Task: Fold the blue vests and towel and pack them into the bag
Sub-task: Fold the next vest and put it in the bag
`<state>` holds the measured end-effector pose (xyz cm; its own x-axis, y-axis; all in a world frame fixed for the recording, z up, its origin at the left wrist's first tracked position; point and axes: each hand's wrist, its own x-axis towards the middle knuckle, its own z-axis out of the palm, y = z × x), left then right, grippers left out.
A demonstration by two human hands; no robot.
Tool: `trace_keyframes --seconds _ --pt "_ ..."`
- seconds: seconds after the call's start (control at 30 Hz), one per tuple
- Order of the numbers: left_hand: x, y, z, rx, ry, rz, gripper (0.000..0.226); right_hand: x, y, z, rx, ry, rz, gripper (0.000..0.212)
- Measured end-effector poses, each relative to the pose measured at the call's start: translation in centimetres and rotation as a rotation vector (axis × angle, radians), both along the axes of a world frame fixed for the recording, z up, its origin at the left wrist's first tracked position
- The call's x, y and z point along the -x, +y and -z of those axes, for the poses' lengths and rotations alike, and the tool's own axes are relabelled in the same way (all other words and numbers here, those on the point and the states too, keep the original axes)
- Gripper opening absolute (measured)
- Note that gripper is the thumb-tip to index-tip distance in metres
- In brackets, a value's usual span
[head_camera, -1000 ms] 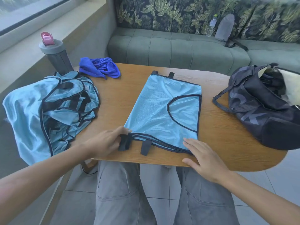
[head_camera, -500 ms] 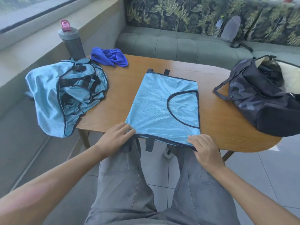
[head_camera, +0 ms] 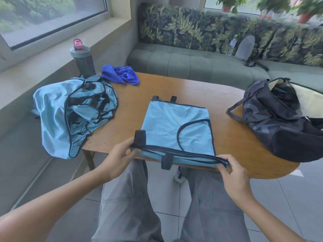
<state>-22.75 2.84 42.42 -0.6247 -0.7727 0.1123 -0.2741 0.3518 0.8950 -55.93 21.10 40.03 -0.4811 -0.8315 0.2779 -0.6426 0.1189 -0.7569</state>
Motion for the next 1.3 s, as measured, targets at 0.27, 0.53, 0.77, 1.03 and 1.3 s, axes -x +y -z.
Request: trace_keyframes --seconds 0.27,0.53,0.77,1.03,1.3 --pt "5.8 -4.5 -3.3 -0.003 0.077 -0.202 0.034 1.5 -5.8 -4.5 0.121 0.044 0.109 0.007" --pt "11.9 -13.6 -4.1 -0.002 -0.073 -0.343 0.038 6.6 -16.4 -5.4 0.039 0.133 0.109 0.004" --pt "15.9 -20.5 1.2 -0.089 -0.341 -0.391 0.023 11.4 -23.7 -0.1 -0.188 0.108 0.111 0.007" --pt "15.7 -12.9 3.7 0.212 -0.302 -0.584 0.038 7.7 -21.5 2.4 -0.075 0.308 0.070 0.027" --pt "14.2 -9.2 7.9 0.434 -0.698 -0.352 0.067 -1.2 -24.4 3.2 -0.216 0.460 -0.669 0.036"
